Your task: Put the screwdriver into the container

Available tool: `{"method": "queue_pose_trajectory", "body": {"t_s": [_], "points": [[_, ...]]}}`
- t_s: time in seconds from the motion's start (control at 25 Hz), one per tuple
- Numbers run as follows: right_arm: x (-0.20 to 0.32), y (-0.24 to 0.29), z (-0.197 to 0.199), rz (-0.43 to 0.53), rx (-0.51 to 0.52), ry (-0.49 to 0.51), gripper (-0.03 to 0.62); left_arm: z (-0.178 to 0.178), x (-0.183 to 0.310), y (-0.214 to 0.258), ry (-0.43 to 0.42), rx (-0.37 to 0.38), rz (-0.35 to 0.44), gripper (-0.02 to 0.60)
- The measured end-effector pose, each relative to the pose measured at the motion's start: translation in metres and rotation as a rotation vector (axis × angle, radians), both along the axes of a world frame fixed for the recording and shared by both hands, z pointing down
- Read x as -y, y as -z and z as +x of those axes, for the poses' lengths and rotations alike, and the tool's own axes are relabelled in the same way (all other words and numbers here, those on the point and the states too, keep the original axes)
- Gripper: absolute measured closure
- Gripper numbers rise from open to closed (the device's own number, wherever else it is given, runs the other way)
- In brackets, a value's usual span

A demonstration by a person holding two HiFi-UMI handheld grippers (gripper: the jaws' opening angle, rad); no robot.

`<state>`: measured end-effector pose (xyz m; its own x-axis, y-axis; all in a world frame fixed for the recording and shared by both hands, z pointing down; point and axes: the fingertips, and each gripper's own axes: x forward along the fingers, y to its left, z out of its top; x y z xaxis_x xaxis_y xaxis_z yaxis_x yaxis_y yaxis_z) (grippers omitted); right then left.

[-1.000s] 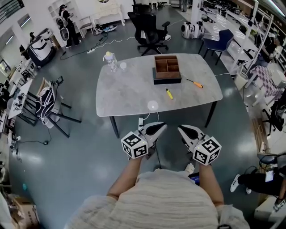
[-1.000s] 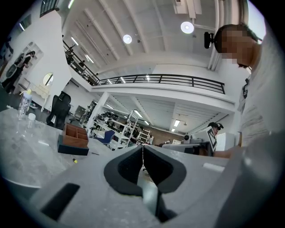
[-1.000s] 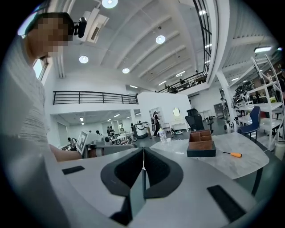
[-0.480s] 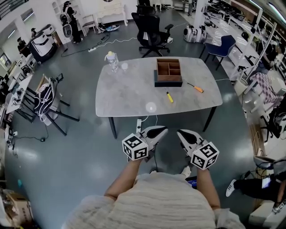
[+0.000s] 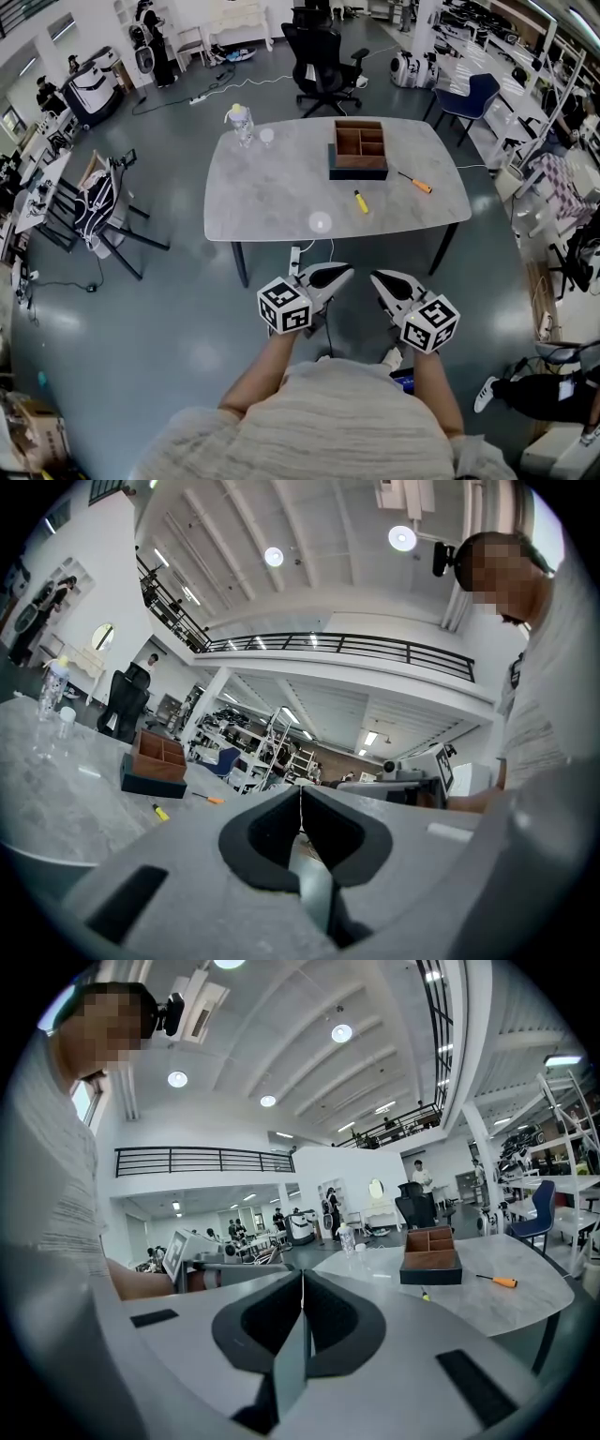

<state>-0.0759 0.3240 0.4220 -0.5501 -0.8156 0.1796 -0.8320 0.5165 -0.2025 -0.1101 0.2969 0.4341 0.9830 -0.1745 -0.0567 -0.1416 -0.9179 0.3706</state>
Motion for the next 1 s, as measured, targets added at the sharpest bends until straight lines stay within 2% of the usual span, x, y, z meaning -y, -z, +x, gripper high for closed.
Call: {"method": "queue_pose_trajectory", "body": {"t_s": [0.52, 1.0], "points": [[-0.006, -0.008, 0.005, -0.036, -0.003, -0.007, 0.582, 0.01, -0.003, -0.013, -0.03, 0.013, -0.027, 0.568], [0.008, -0.016, 0.054, -0.058, 0.031, -0.028, 0.582, 0.056, 0.008, -0.021, -0.048, 0.034, -0.056, 0.568]]}}
